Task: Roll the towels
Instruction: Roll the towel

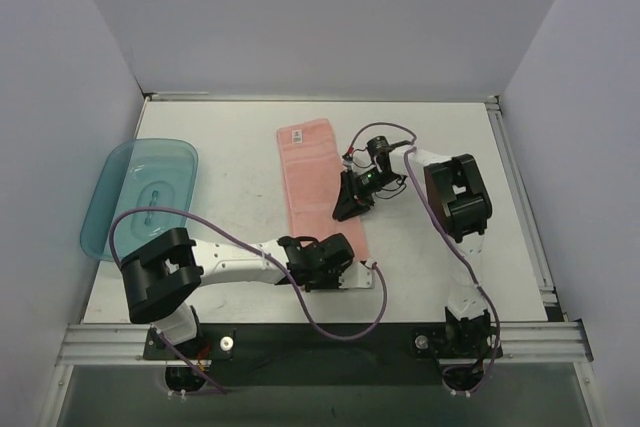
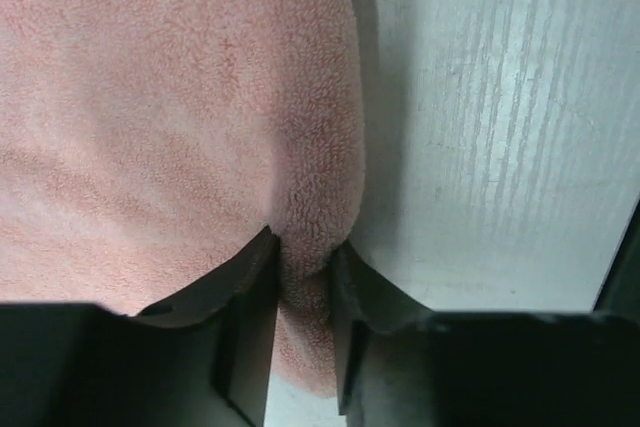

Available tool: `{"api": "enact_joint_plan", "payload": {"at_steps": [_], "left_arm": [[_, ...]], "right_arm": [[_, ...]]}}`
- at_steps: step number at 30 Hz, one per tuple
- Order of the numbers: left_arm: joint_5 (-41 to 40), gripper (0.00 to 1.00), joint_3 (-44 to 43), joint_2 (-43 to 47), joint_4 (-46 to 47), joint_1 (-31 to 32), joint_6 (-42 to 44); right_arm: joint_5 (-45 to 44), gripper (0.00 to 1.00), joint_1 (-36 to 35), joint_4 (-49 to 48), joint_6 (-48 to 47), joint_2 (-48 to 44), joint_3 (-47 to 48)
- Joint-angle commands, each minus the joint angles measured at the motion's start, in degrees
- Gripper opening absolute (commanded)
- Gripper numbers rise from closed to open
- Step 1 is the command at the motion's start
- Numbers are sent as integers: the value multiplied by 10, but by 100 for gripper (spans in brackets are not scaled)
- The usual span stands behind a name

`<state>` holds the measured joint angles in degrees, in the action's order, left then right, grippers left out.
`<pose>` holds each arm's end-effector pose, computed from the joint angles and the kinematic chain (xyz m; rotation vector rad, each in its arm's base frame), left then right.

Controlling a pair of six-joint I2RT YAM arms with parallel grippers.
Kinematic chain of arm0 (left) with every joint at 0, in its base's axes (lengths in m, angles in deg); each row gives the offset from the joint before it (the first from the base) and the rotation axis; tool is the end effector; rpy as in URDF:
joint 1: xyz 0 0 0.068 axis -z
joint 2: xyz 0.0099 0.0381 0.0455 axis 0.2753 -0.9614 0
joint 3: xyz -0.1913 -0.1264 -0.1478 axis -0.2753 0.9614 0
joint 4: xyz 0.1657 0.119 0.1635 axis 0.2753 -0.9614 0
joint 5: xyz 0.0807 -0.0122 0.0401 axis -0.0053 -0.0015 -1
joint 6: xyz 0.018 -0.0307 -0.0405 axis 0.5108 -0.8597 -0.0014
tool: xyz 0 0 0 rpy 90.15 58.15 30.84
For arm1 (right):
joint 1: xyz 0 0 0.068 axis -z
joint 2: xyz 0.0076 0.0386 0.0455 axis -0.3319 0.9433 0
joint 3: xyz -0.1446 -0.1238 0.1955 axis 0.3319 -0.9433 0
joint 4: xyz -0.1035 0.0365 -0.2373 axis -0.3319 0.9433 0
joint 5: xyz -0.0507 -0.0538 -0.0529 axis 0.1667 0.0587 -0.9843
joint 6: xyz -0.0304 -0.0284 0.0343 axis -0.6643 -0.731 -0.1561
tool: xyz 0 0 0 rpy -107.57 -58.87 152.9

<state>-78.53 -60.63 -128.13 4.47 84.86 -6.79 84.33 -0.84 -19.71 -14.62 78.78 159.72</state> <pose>0.1144 -0.2909 0.1640 1.9546 1.8396 -0.1647 0.3945 0.1769 0.1162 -0.4887 2.6399 1.5103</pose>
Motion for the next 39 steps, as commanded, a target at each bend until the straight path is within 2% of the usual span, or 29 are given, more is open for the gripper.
{"api": "enact_joint_plan", "payload": {"at_steps": [1, 3, 8, 12, 13, 21, 28, 29, 35, 39], "left_arm": [[54, 32, -15, -1, -20, 0, -28], [126, 26, -20, 16, -47, -1, -30], [233, 11, -36, 50, -96, -9, -66], [335, 10, -74, 39, -142, -78, -103], [383, 10, -100, 34, -151, -116, -116], [531, 14, -225, -34, -244, -233, -124], [579, 17, -317, -127, -310, -328, -88], [583, 17, -328, -139, -314, -341, -88], [585, 20, -408, -236, -340, -393, -74], [583, 24, -433, -287, -344, -406, -55]], "right_arm": [[-63, 27, -1, 1, -22, -27, -46], [-60, 27, -2, -7, -20, -62, -76], [-57, 28, -4, -2, -32, -137, -110], [-49, 35, 0, 39, -67, -163, -89], [-43, 36, 4, 58, -72, -167, -76], [-31, 58, 28, 128, -114, -178, -1], [-23, 71, 64, 156, -124, -183, 30], [-22, 76, 69, 158, -126, -182, 31], [2, 79, 83, 162, -135, -176, 26], [20, 78, 83, 161, -137, -165, 12]]}}
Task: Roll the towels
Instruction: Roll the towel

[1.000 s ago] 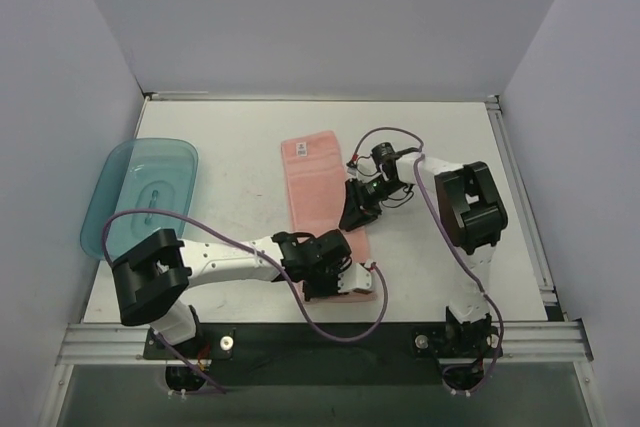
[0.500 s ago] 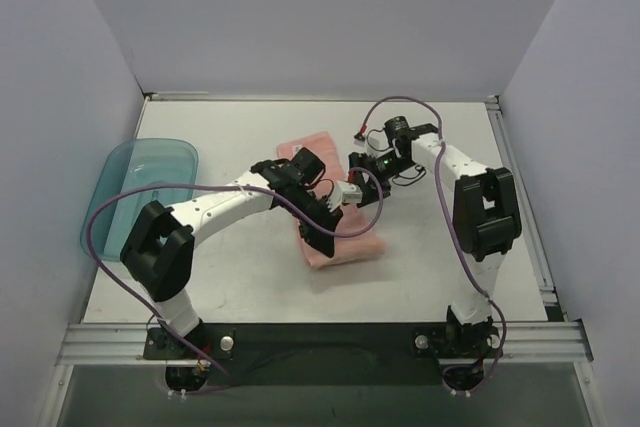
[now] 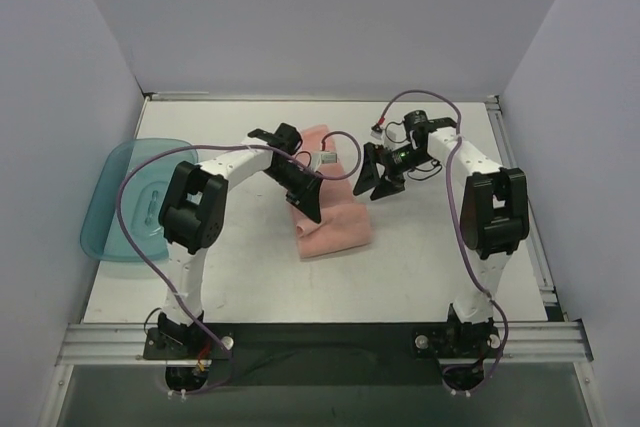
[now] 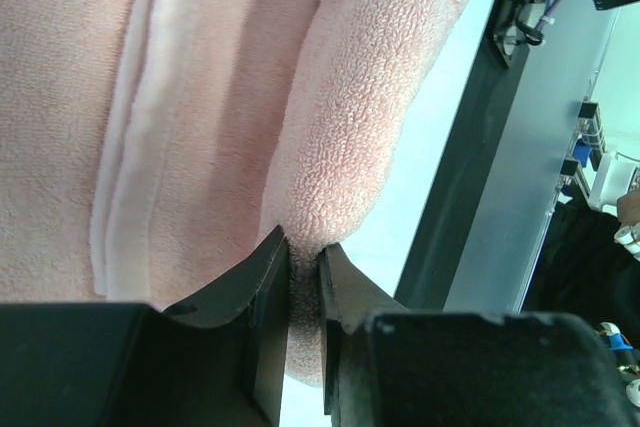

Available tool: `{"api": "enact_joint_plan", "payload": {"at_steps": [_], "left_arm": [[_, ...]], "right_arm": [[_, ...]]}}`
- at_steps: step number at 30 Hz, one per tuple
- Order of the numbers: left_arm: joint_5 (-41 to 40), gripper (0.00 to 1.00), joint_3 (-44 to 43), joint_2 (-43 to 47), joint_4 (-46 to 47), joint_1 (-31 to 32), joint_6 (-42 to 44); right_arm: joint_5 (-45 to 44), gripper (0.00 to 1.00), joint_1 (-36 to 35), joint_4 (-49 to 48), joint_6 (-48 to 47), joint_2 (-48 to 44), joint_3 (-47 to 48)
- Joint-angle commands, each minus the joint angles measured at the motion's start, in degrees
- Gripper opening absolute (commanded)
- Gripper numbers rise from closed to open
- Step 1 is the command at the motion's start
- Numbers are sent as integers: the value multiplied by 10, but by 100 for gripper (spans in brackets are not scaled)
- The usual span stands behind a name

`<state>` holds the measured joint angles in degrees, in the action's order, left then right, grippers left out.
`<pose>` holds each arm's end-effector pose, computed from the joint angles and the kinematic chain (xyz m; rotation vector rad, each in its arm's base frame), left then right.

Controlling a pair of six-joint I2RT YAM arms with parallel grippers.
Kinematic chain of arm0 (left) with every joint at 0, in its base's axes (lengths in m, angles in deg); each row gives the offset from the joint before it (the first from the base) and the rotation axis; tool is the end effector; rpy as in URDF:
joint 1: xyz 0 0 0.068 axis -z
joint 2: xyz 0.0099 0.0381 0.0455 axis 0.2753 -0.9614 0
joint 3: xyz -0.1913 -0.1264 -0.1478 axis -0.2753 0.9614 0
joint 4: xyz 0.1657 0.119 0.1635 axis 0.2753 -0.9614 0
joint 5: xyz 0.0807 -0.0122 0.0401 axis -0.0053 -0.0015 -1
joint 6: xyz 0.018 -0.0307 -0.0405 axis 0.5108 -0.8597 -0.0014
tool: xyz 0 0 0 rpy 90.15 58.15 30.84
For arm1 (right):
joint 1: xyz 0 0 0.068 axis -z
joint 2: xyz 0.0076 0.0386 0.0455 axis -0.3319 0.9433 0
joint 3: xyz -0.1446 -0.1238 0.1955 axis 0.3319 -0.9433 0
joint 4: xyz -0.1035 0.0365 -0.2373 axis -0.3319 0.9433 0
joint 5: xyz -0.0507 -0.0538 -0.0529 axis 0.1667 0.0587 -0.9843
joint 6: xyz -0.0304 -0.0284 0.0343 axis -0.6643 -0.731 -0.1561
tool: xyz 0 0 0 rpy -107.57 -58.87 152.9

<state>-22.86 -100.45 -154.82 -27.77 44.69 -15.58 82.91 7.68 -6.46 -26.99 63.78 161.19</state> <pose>0.3481 -0.2230 0.1845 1.1581 2.5411 -1.3853 0.3875 0.1100 0.2186 -0.5703 2.4493 1.3402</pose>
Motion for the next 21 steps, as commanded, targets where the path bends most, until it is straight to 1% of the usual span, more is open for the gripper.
{"api": "enact_joint_plan", "payload": {"at_steps": [1, 2, 9, 13, 14, 16, 17, 19, 20, 21], "left_arm": [[24, 25, -36, -26, -21, -5, 37], [13, 26, -40, -32, -24, -7, 41], [16, 29, -67, -86, -27, -30, 49], [7, 38, -71, -101, -27, -36, 51], [4, 44, -71, -101, -28, -37, 51], [-4, 50, -64, -96, -28, -39, 50], [-9, 53, -59, -90, -28, -41, 49], [-29, 54, -42, -64, -26, -47, 52], [-54, 54, -15, -51, -14, -58, 51], [-68, 55, 1, -20, -1, -65, 43]], "right_arm": [[46, 78, -2, 27, -14, -7, -7], [48, 78, -5, 27, -14, -3, -15], [73, 73, -28, 10, -24, 31, -61], [52, 70, -46, -13, -29, 36, -91], [41, 65, -50, -17, -25, 38, -94], [9, 56, -58, -31, -23, 46, -108], [-5, 46, -59, -37, -11, 48, -111], [-27, 38, -59, -42, -5, 55, -117], [-30, 33, -58, -42, -2, 58, -123], [-29, 33, -58, -42, -1, 59, -126]]}}
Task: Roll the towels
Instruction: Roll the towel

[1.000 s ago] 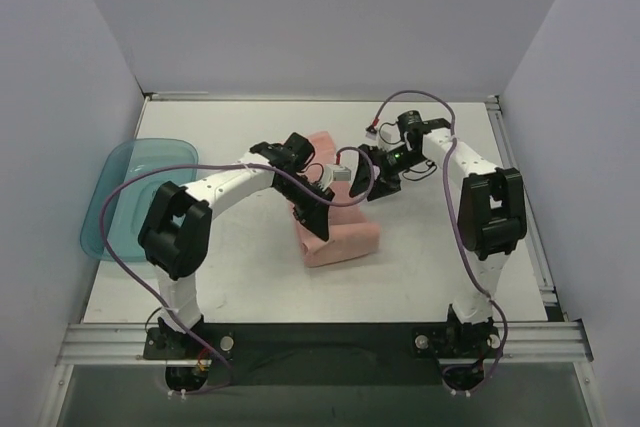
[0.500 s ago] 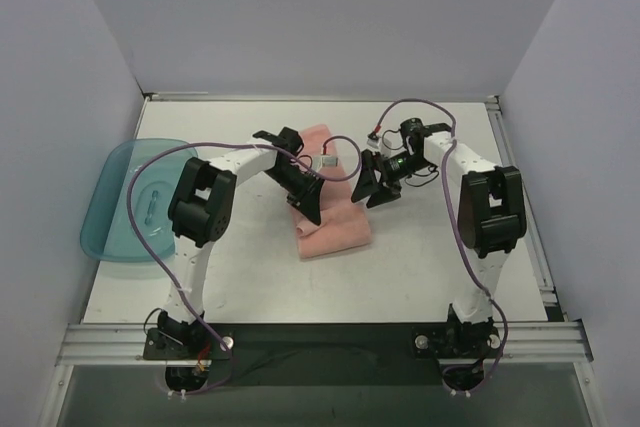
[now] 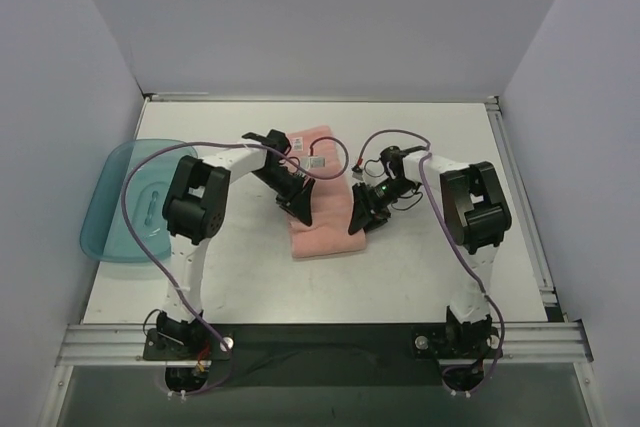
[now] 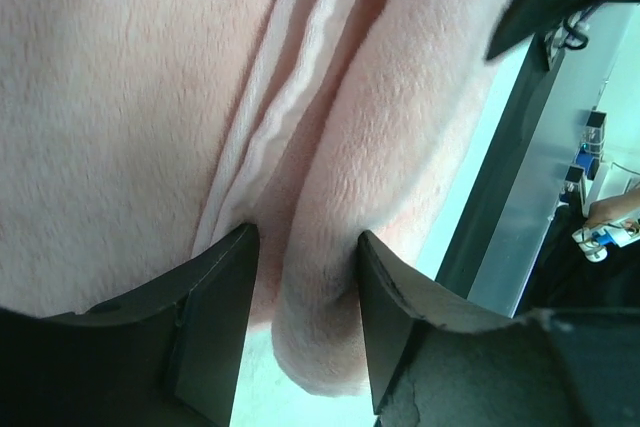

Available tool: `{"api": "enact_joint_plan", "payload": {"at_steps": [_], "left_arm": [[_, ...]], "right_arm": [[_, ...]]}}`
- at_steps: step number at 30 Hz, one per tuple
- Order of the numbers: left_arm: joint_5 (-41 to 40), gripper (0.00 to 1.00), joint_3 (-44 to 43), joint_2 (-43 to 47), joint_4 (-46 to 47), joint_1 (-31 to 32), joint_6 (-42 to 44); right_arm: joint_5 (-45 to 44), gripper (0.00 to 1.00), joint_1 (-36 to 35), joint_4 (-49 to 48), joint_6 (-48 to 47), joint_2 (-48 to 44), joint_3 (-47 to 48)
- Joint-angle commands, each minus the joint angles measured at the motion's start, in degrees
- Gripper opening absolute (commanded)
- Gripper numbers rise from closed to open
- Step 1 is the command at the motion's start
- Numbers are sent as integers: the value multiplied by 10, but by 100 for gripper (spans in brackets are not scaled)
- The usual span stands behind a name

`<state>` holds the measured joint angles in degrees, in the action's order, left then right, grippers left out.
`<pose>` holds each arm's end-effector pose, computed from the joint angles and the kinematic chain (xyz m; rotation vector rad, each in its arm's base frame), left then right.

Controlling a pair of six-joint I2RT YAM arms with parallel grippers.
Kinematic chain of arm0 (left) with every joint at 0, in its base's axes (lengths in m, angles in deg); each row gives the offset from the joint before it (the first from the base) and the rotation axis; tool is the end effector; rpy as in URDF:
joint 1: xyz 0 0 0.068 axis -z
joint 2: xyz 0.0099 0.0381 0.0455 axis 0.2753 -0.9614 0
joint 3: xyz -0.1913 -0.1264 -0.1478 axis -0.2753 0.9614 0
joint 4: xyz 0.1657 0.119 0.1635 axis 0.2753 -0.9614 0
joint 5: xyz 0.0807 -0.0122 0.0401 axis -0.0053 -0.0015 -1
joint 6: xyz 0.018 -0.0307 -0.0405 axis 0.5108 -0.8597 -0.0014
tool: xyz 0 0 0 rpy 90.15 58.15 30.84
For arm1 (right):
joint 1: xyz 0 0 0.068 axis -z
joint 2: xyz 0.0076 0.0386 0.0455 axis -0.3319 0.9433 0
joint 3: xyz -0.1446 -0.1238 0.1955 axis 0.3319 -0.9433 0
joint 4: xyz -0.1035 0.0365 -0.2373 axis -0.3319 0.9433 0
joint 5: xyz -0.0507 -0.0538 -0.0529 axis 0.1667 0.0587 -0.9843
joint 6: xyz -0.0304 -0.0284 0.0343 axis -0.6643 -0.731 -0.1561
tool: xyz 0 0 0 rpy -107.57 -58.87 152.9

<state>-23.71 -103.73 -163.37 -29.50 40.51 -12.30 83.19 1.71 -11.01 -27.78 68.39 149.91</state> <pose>0.3763 -0.2025 0.1385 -1.0655 -2.5947 1.3541 0.3524 0.1429 0.1389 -0.6323 2.6331 1.4410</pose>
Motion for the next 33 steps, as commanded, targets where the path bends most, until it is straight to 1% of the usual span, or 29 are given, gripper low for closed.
{"api": "enact_joint_plan", "payload": {"at_steps": [1, 2, 4, 5, 6, 9, 12, 15, 17, 23, 30, 33], "left_arm": [[-70, 55, 50, 84, 30, -31, 7], [-92, 56, 77, 114, 53, -49, 1], [-124, 58, 99, 155, 70, -68, -1], [-124, 59, 99, 155, 76, -68, -1], [-149, 59, 113, 179, 82, -76, 1], [-174, 59, 139, 230, 106, -83, 9], [-176, 60, 166, 282, 125, -75, 17], [-181, 64, 188, 326, 149, -58, 30], [-190, 67, 205, 339, 160, -39, 38], [-210, 68, 217, 316, 183, 7, 30], [-215, 68, 256, 286, 216, 33, 19], [-208, 67, 263, 275, 219, 35, 10]], "right_arm": [[-34, 31, 2, 4, 8, 13, -17], [-35, 29, -2, 3, 12, 11, -21], [-38, 24, -7, 3, 14, 10, -26], [-38, 23, -7, 3, 17, 10, -26], [-37, 22, -11, 2, 21, 10, -25], [-33, 19, -26, 4, 27, 3, -24], [-40, 17, -39, 4, 27, -16, -28], [-43, 17, -42, 4, 27, -46, -36], [-43, 18, -43, 5, 27, -59, -42], [-33, 19, -47, 13, 16, -79, -35], [-25, 20, -56, 15, 9, -41, -16], [-23, 21, -56, 16, 7, -26, -12]]}}
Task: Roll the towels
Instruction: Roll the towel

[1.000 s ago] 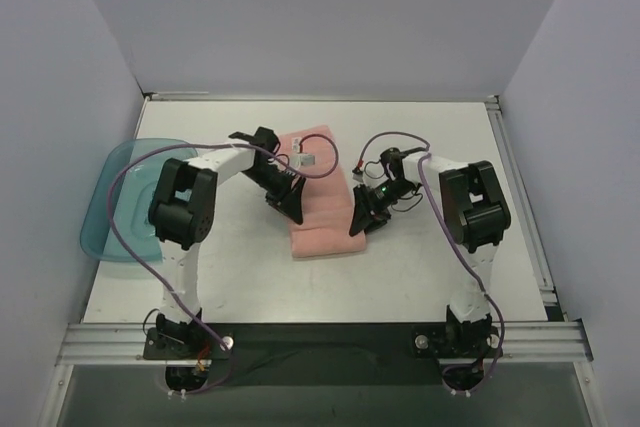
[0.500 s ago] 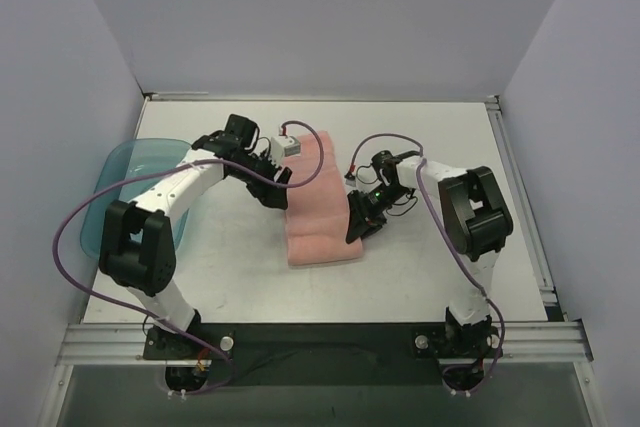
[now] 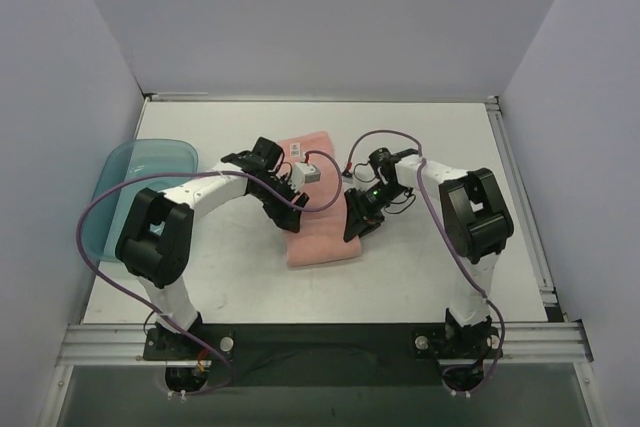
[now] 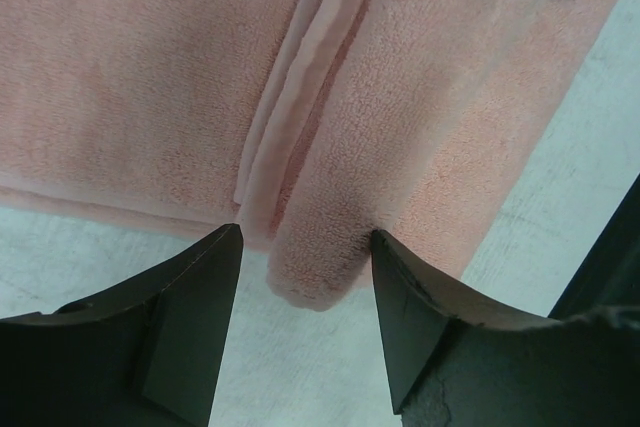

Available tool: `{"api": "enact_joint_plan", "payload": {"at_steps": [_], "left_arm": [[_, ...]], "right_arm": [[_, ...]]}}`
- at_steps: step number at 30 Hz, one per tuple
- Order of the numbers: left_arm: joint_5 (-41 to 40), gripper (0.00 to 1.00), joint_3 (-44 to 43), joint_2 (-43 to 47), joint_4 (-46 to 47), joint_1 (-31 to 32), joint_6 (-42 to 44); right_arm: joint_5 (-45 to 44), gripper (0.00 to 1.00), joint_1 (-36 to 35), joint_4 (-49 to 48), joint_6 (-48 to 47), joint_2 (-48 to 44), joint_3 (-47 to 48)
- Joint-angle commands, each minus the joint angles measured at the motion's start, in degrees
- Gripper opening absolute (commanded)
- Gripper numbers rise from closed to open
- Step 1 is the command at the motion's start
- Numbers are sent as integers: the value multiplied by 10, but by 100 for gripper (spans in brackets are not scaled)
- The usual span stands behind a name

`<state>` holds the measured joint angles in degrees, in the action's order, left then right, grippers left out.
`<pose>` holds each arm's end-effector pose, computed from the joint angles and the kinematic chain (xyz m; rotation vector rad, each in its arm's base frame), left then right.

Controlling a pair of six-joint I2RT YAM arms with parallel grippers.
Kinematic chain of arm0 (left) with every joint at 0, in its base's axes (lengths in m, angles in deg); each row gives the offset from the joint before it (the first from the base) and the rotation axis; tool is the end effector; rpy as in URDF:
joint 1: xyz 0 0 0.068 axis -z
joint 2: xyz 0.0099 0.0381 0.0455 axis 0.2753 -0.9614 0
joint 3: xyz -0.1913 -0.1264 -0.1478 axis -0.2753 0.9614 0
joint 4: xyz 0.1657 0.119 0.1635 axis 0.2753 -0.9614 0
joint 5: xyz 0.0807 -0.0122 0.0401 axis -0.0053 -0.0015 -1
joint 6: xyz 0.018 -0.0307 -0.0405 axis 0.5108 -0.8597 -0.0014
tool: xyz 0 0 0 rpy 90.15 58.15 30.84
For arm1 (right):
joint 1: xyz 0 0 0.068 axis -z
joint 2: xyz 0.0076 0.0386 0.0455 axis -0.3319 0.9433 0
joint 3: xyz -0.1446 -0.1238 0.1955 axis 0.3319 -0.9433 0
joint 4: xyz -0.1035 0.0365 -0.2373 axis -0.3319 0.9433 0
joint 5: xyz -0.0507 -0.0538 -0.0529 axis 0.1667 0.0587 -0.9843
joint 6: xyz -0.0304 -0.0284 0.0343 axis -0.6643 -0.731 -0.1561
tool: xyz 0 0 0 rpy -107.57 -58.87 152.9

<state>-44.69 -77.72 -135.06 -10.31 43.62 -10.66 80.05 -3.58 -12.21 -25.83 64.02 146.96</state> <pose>0.3025 -0.1790 0.2021 1.2486 2.3869 -0.7623 0.3281 0.1695 0.1522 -0.7382 2.6440 1.3842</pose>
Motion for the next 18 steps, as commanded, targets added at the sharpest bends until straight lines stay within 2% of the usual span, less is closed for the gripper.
{"api": "enact_joint_plan", "payload": {"at_steps": [1, 3, 4, 8, 11, 15, 17, 18], "left_arm": [[9, 64, 4, -9, 27, 4, -8], [31, 59, 6, -10, 24, 4, -15], [37, 46, 4, -10, 14, 4, -16], [58, 13, 0, 6, -5, -6, -36], [76, 0, 5, 16, -26, -22, -47], [71, 0, 31, 10, -33, -34, -41], [62, 0, 27, -8, -28, -34, -42], [56, 0, 25, -14, -21, -34, -44]], "right_arm": [[10, 23, -3, 28, -11, 21, 19], [11, 23, -3, 28, -10, 25, 21], [11, 24, -2, 28, -10, 24, 22], [9, 29, -3, 31, -9, 19, 21], [17, 39, -3, 31, -6, 8, 11], [18, 41, -4, 23, -5, 3, 0], [16, 38, -4, 22, -4, 13, 4], [15, 33, -4, 22, -3, 19, 6]]}}
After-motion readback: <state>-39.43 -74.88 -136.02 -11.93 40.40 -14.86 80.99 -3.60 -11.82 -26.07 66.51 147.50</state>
